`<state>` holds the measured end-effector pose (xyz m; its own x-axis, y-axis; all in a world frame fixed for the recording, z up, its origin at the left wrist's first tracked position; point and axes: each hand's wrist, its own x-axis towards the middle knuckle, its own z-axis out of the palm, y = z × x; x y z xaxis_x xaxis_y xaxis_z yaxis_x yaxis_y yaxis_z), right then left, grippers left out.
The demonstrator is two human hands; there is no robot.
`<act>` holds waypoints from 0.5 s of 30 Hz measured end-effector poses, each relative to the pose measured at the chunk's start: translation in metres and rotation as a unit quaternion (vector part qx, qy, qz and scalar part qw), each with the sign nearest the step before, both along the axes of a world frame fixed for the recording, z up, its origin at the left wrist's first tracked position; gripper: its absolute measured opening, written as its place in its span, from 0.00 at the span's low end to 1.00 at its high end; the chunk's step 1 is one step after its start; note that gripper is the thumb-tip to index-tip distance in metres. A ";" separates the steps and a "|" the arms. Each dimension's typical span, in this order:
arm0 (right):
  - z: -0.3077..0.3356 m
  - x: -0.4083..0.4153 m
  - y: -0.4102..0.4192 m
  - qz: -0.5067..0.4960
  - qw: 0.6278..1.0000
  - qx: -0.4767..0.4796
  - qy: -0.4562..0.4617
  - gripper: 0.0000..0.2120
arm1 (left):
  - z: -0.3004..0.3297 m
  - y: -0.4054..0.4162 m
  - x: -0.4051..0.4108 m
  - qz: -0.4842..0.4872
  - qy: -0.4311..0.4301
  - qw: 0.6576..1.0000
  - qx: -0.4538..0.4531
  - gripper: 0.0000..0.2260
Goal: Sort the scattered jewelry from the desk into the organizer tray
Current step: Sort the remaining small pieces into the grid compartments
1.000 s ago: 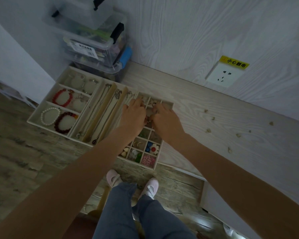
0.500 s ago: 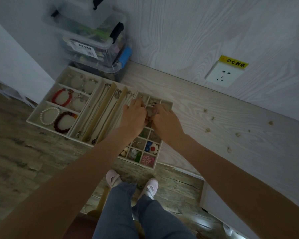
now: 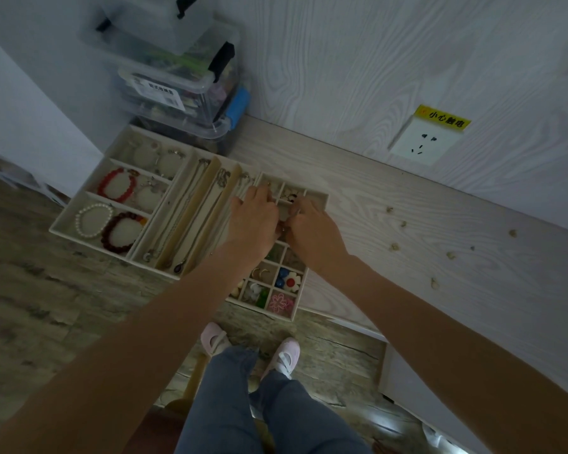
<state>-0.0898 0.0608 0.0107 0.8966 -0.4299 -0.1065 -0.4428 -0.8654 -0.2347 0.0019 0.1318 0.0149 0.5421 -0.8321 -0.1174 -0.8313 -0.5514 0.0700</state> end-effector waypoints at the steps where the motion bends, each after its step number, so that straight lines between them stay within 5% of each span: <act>1: 0.000 0.000 0.000 -0.005 1.000 0.003 -0.002 0.10 | 0.000 -0.001 -0.001 -0.001 -0.008 1.000 0.003 0.13; 9: -0.005 0.001 0.003 -0.022 1.000 0.010 -0.011 0.09 | 0.000 -0.005 -0.006 0.007 -0.036 0.999 0.007 0.11; 15: -0.003 0.004 0.004 -0.036 0.999 0.001 -0.022 0.08 | 0.007 0.001 0.001 0.020 0.026 0.999 -0.007 0.12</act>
